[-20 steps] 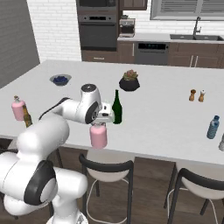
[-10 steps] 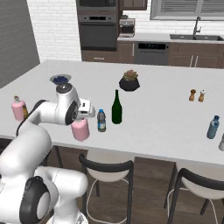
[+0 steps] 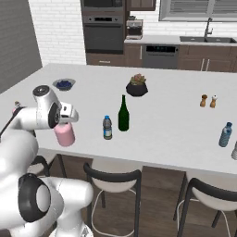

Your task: Move the plastic bottles in the middle to the plastics group, and the glass bottles in the middle to the glass group.

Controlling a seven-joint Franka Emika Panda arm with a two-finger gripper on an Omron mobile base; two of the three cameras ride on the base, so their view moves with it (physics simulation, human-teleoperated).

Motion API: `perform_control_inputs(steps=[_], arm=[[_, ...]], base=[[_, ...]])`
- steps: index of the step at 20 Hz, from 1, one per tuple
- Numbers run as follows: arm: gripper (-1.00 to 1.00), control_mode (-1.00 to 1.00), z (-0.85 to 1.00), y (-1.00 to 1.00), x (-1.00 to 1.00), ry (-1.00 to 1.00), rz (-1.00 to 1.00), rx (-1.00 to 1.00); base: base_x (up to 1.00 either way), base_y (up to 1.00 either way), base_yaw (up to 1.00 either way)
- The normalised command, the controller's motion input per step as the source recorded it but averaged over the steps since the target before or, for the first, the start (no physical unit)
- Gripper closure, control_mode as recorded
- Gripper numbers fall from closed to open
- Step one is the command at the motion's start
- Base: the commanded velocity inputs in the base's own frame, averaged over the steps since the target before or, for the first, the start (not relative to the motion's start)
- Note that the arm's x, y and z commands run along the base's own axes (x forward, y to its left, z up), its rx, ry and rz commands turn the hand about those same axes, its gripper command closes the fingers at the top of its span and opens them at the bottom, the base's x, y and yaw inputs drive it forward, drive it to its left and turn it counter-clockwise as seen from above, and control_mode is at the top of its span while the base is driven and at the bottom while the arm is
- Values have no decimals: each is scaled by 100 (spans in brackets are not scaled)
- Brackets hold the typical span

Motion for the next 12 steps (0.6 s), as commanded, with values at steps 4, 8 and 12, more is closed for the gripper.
perform_control_inputs(steps=[4, 8, 12], arm=[[100, -100, 1, 30, 25, 9, 9, 0], [100, -100, 0, 7, 10, 4, 5, 0], [100, -100, 0, 11, 10, 1, 4, 0]], base=[[0, 0, 0], [0, 0, 0], [0, 0, 0]])
